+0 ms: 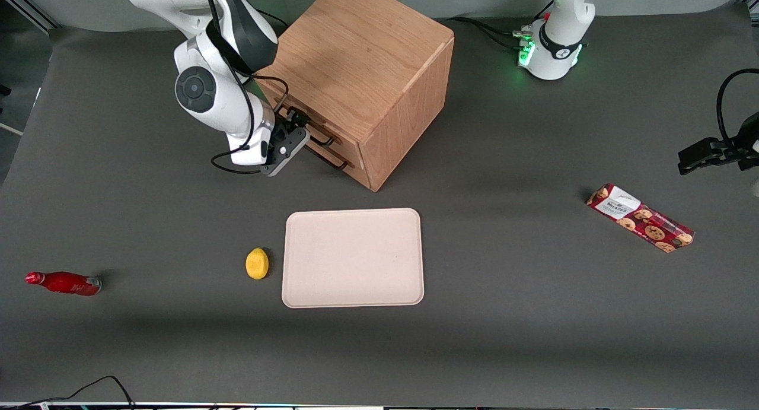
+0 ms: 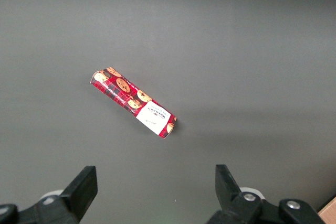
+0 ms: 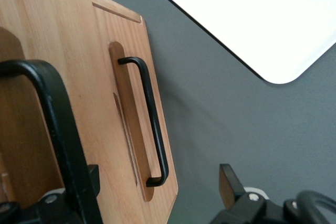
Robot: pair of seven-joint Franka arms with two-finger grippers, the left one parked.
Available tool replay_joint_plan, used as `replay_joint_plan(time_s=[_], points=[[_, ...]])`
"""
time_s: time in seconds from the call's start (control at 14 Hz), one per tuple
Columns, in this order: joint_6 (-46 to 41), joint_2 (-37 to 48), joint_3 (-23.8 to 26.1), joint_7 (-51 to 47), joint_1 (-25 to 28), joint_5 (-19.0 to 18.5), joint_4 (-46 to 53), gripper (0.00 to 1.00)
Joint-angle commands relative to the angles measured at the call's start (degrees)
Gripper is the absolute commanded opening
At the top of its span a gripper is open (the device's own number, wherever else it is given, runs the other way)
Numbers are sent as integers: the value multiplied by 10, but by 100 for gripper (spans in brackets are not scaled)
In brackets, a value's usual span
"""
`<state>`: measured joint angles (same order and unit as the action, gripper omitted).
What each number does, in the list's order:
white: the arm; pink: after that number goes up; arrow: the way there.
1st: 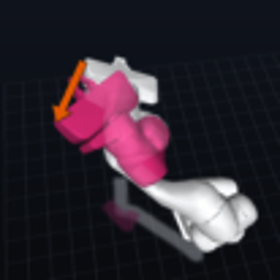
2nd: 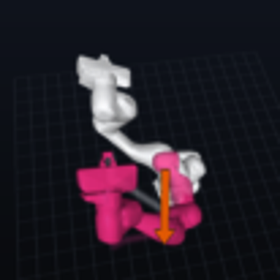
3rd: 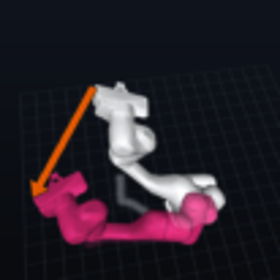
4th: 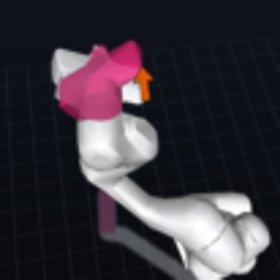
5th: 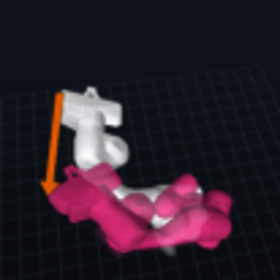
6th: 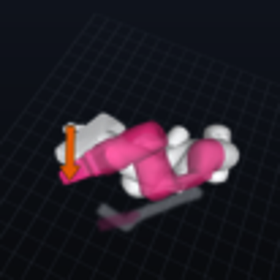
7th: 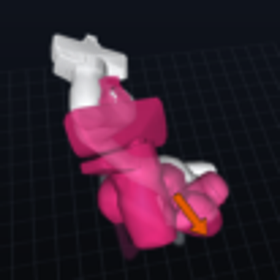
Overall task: Open upper drawer
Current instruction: 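Pull the upper drawer outward by its handle with the right gripper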
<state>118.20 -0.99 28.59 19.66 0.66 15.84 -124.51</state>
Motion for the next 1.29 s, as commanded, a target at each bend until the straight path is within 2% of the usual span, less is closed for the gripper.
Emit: replay_joint_plan(time_s=[0.0, 0.86, 1.21], points=[[11, -14, -14, 14, -2, -20, 11, 100], [32, -79, -71, 14, -15, -102, 80, 100], [53, -106, -95, 42, -23, -122, 96, 100]])
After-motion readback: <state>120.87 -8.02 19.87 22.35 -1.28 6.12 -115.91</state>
